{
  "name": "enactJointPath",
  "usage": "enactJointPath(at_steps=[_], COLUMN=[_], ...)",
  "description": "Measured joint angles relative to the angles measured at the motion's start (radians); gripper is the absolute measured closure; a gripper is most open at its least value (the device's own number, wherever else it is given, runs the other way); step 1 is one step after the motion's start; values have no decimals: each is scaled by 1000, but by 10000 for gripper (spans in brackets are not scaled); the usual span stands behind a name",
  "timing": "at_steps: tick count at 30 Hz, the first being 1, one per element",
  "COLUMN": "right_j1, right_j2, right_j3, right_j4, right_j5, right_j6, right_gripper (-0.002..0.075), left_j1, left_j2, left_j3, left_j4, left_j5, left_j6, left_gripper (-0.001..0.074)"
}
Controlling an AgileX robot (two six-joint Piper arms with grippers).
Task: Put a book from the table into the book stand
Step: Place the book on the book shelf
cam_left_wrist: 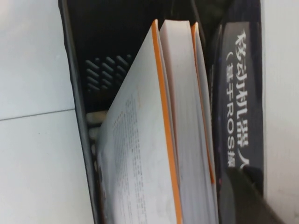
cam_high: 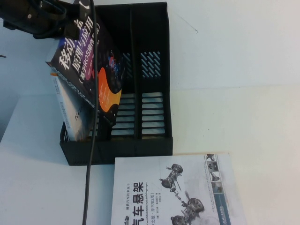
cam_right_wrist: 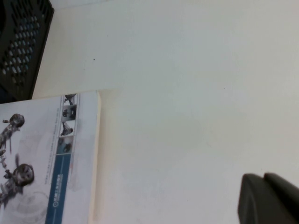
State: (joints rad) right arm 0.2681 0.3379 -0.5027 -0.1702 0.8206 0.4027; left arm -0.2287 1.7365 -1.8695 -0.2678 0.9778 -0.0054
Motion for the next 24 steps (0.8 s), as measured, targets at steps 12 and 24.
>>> enactJointPath(at_steps=[12,24], right_j1=[0,0], right_j2=[0,0], right_j3=[0,0], right_j4=[2,2], right_j5=[-2,-13], right_j6=[0,0], right_gripper=[727,727], left_j1=[-3,-5], left_j2=[64,79], left_j3=[-9,-10], left_j4=[-50,-108], left_j5=[7,-3], left_j6=[5,61], left_gripper=[622,622])
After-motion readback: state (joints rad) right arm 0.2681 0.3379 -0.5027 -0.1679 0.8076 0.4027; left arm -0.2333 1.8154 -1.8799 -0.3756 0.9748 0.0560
